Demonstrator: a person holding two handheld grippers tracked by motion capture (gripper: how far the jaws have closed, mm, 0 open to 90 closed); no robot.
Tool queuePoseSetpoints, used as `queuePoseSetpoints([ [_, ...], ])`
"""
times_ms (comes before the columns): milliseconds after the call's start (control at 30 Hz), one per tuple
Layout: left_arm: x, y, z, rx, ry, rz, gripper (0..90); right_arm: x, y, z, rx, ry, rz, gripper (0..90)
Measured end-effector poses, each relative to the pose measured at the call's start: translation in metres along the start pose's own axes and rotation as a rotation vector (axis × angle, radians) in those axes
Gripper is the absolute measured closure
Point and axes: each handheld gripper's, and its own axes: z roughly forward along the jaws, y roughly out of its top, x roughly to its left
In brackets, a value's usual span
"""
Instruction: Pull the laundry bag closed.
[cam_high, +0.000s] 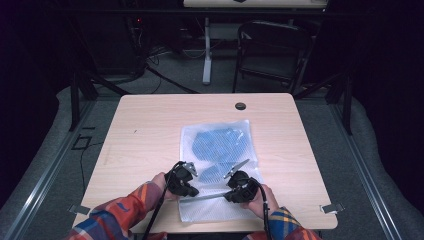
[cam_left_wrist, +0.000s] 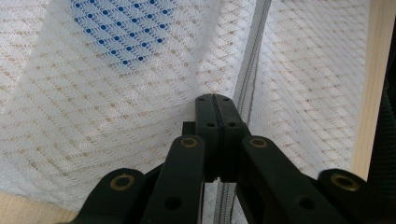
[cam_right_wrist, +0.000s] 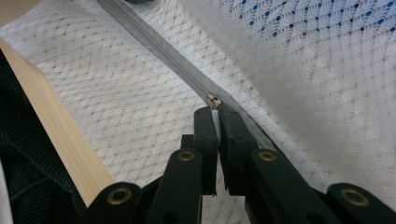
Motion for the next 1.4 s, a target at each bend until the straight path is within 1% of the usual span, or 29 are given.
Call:
queuePoseSetpoints([
  [233, 0.000, 0.000, 0.000, 0.000, 0.002, 0.000, 90.0, -0.004, -0.005, -0.004, 0.000, -0.007, 0.015, 86.8],
  [300, 0.000, 0.000, 0.000, 0.000, 0.001, 0.001, 90.0, -0.005, -0.005, -0.004, 0.004, -0.009, 0.008, 86.8],
  [333, 0.000, 0.000, 0.000, 0.000, 0.000, 0.001, 90.0, -0.006, -0.007, -0.005, 0.006, -0.008, 0.025, 86.8],
  [367, 0.000, 0.000, 0.000, 0.000, 0.000, 0.001, 90.0, -0.008, -0.008, -0.006, 0.007, -0.013, 0.019, 86.8],
  [533, 0.000, 0.000, 0.000, 0.002, -0.001, 0.004, 90.0, -0.012, -0.011, -0.008, 0.014, -0.016, 0.023, 86.8],
  [600, 0.000, 0.000, 0.000, 0.003, 0.000, 0.005, 90.0, -0.015, -0.014, -0.010, 0.013, -0.026, 0.039, 86.8],
  [733, 0.000, 0.001, -0.001, 0.014, 0.002, 0.018, 90.0, -0.017, -0.016, -0.011, 0.013, -0.019, 0.048, 86.8],
  [767, 0.000, 0.001, -0.001, 0.016, 0.004, 0.025, 90.0, -0.016, -0.016, -0.010, 0.019, -0.022, 0.043, 86.8],
  [800, -0.001, 0.002, -0.001, 0.028, 0.011, 0.025, 90.0, -0.013, -0.015, -0.008, 0.020, -0.027, 0.037, 86.8],
  [833, -0.001, 0.002, -0.001, 0.028, 0.011, 0.025, 90.0, -0.013, -0.015, -0.008, 0.020, -0.027, 0.037, 86.8],
  [867, -0.001, 0.002, -0.002, 0.032, 0.035, 0.032, 89.8, -0.012, -0.014, -0.007, 0.024, -0.025, 0.027, 86.8],
  [900, -0.001, 0.002, -0.002, 0.032, 0.035, 0.032, 89.9, -0.012, -0.014, -0.007, 0.024, -0.025, 0.027, 86.8],
  [933, -0.002, 0.002, -0.003, 0.037, 0.056, 0.037, 89.8, -0.010, -0.014, -0.005, 0.028, -0.024, 0.029, 86.8],
  [967, -0.001, 0.003, -0.005, 0.025, 0.048, 0.034, 89.8, -0.010, -0.013, -0.004, 0.026, -0.020, 0.026, 86.8],
  [1000, -0.001, 0.003, -0.005, 0.025, 0.048, 0.034, 89.6, -0.009, -0.013, -0.004, 0.031, -0.021, 0.021, 86.8],
  [1033, -0.002, 0.004, -0.007, -0.004, 0.042, 0.021, 89.6, -0.009, -0.013, -0.004, 0.031, -0.021, 0.021, 86.8],
  [1067, -0.006, 0.006, -0.008, -0.046, 0.041, 0.023, 88.8, -0.007, -0.011, -0.003, 0.021, -0.020, 0.020, 86.8],
  [1100, -0.008, 0.007, -0.008, -0.061, 0.037, 0.025, 88.6, -0.006, -0.011, -0.002, 0.020, -0.016, 0.019, 86.8],
  [1167, -0.010, 0.009, -0.007, -0.068, 0.035, 0.029, 88.2, -0.003, -0.009, 0.000, 0.017, -0.014, 0.010, 86.8],
  [1233, -0.015, 0.013, -0.003, -0.066, 0.031, 0.046, 87.8, -0.001, -0.008, 0.000, 0.015, -0.012, 0.003, 86.8],
  [1267, -0.019, 0.018, 0.001, -0.063, 0.025, 0.065, 87.2, 0.001, -0.006, 0.001, 0.009, -0.013, -0.008, 86.7],
  [1300, -0.021, 0.021, 0.004, -0.069, 0.026, 0.075, 86.9, 0.002, -0.006, 0.001, 0.007, -0.012, -0.007, 86.8],
  [1333, -0.021, 0.021, 0.004, -0.069, 0.026, 0.075, 86.7, 0.002, -0.006, 0.001, 0.006, -0.012, -0.008, 86.8],
  [1400, -0.025, 0.027, 0.011, -0.058, 0.032, 0.094, 86.6, 0.002, -0.006, 0.001, 0.006, -0.011, -0.007, 86.8],
])
